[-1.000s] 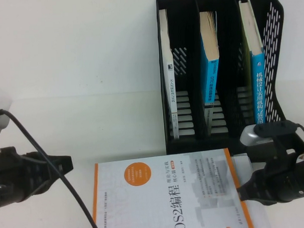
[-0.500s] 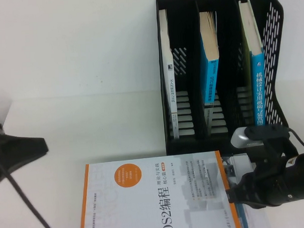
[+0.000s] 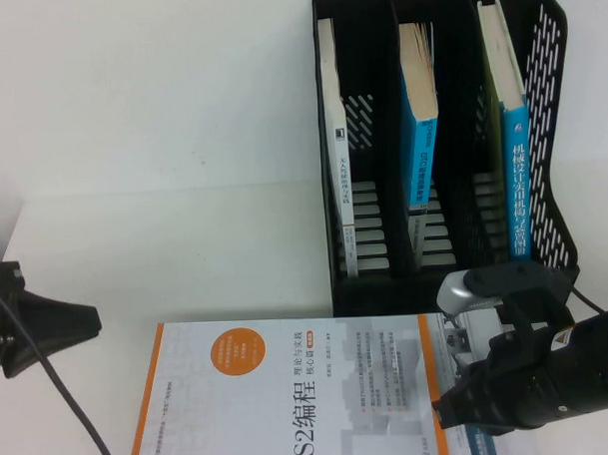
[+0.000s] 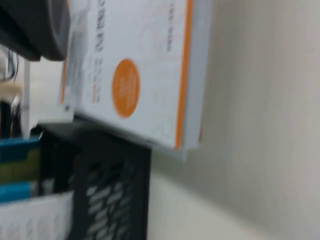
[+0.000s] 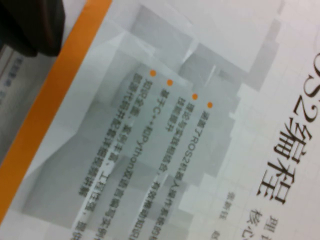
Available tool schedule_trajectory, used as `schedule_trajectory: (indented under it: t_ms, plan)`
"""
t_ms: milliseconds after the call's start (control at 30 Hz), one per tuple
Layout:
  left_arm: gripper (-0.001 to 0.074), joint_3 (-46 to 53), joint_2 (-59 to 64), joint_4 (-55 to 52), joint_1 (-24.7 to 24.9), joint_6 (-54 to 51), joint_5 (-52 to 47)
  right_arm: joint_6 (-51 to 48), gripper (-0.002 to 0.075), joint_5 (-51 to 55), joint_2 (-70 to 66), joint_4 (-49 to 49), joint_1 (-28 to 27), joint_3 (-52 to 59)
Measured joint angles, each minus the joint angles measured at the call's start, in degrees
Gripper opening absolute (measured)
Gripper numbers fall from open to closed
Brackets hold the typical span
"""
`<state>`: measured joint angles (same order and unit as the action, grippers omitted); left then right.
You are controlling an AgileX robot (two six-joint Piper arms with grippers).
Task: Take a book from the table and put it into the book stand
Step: Push book with right arm, then pick up the book with your left arm
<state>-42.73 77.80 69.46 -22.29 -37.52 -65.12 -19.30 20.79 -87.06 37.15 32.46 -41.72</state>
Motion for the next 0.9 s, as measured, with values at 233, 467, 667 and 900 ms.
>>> schedule_trajectory:
  t_ms: [233, 467, 667, 900]
  plan:
    - [0.0167, -7.6, 7.36, -5.03, 0.0, 1.04, -2.3, -0.22, 0.0005, 0.0, 0.0, -0.34, 0.1, 0.0]
    - [0.0498, -12.63, 15.18, -11.77, 0.0, 3.04, -2.54, -0.22, 0.0005, 0.0, 0.0, -1.1, 0.22, 0.0]
    - [0.0523, -12.63, 21.4, -13.53, 0.25, 3.37, -2.54, -0.22, 0.0005, -0.24, 0.0, -1.63, 0.22, -0.03]
    - [0.0524, -8.89, 22.29, -9.96, 4.16, 2.85, -2.32, 0.68, 0.0005, -0.55, 0.0, -1.63, 0.35, -0.03]
